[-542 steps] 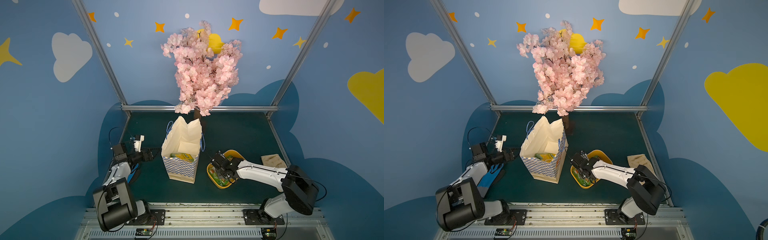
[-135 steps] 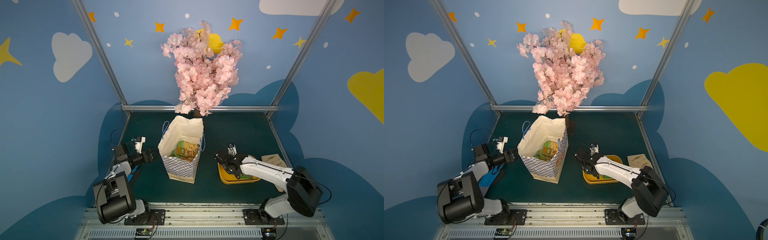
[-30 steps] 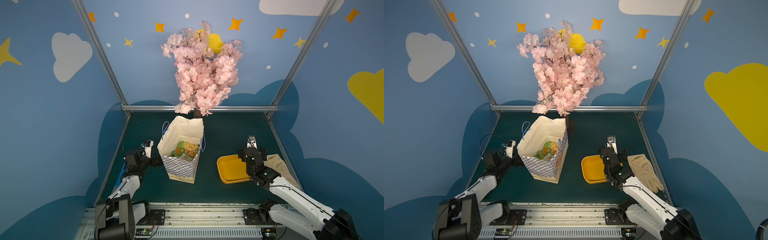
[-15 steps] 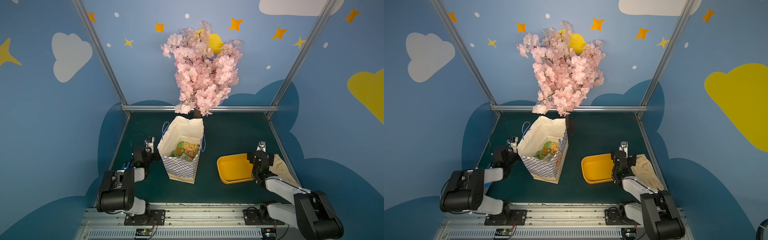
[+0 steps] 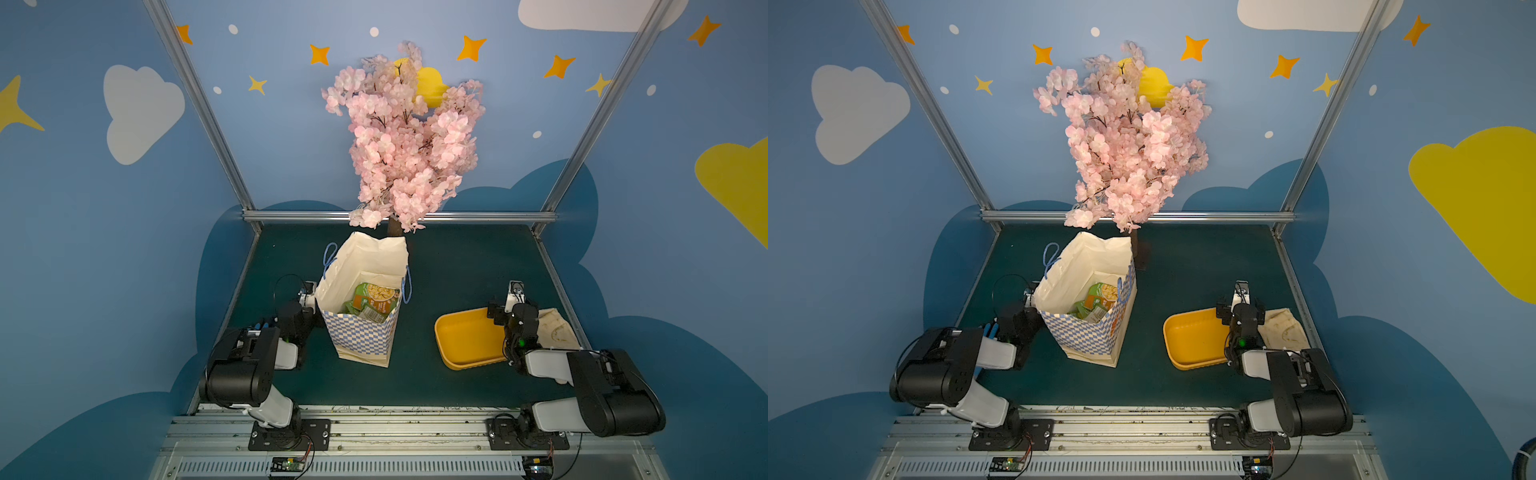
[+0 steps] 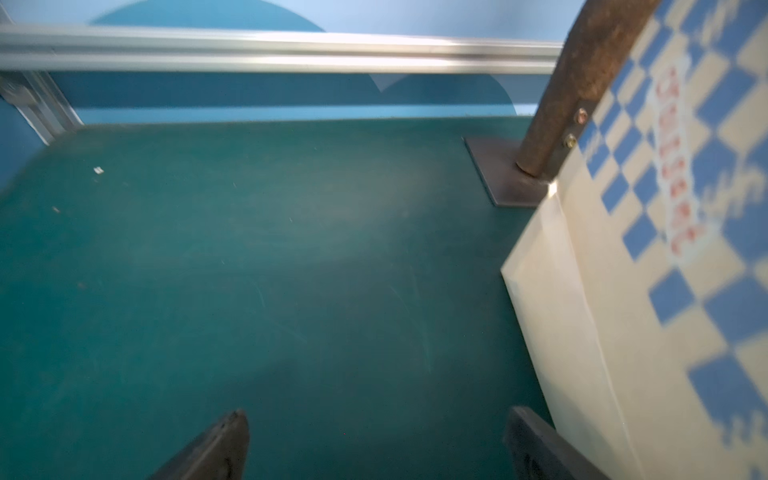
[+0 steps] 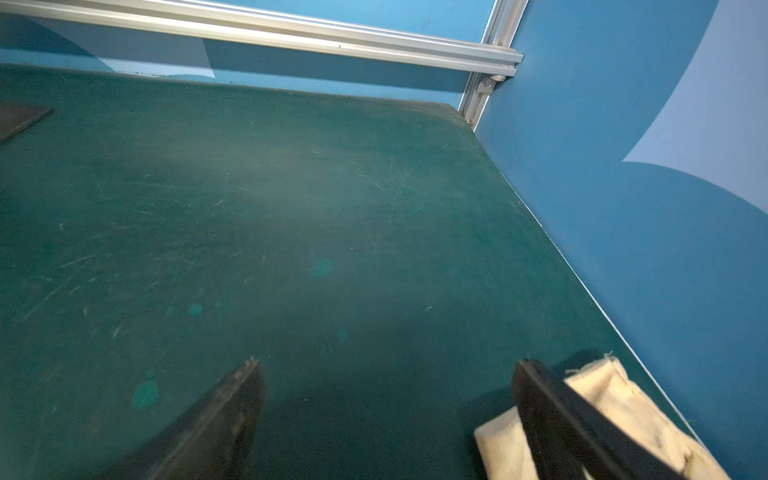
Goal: Place the condiment packets inside the bag
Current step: Reset both arms
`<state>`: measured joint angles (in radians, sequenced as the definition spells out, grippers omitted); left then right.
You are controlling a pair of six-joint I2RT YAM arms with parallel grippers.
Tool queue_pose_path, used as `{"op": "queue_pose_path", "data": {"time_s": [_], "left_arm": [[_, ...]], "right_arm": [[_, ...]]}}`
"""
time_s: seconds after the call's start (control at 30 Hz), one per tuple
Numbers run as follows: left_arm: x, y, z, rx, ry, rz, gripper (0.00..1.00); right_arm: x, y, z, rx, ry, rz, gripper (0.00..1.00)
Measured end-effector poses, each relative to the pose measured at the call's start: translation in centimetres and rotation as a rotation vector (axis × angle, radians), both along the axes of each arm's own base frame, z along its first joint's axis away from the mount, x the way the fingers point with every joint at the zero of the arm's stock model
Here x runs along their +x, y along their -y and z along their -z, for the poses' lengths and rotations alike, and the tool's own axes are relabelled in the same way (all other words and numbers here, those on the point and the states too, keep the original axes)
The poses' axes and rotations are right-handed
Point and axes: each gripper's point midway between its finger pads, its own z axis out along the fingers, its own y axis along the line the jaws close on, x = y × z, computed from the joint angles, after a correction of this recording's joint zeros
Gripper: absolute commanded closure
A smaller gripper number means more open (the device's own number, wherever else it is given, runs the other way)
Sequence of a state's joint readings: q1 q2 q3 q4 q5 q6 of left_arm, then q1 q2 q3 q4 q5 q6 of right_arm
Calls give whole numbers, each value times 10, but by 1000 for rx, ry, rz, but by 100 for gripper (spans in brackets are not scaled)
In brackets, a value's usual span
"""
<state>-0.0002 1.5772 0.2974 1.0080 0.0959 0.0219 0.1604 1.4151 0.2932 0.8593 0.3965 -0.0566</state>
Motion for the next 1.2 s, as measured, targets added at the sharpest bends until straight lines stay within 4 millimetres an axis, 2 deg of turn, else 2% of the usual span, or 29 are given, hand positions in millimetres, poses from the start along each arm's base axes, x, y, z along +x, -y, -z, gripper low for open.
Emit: {"op": "queue_pose_path", "data": {"time_s": [0.1, 0.2, 0.3, 0.5, 1.2], "left_arm": [[13, 2, -14, 13, 35, 5, 0], [14, 4, -15, 20, 36, 8, 0], [13, 3, -12, 24, 20, 5, 0], [13, 3, -11, 25, 16, 5, 0], [12, 3, -10, 25, 11, 6, 0]], "right_arm": [[21, 4, -8, 12, -21, 26, 2], [28, 15, -13, 33, -28, 56, 2], [25, 22, -6, 42, -62, 74, 2], [21, 20, 5, 50, -108, 67, 2], [21, 19, 6, 54, -114, 60, 2]]}}
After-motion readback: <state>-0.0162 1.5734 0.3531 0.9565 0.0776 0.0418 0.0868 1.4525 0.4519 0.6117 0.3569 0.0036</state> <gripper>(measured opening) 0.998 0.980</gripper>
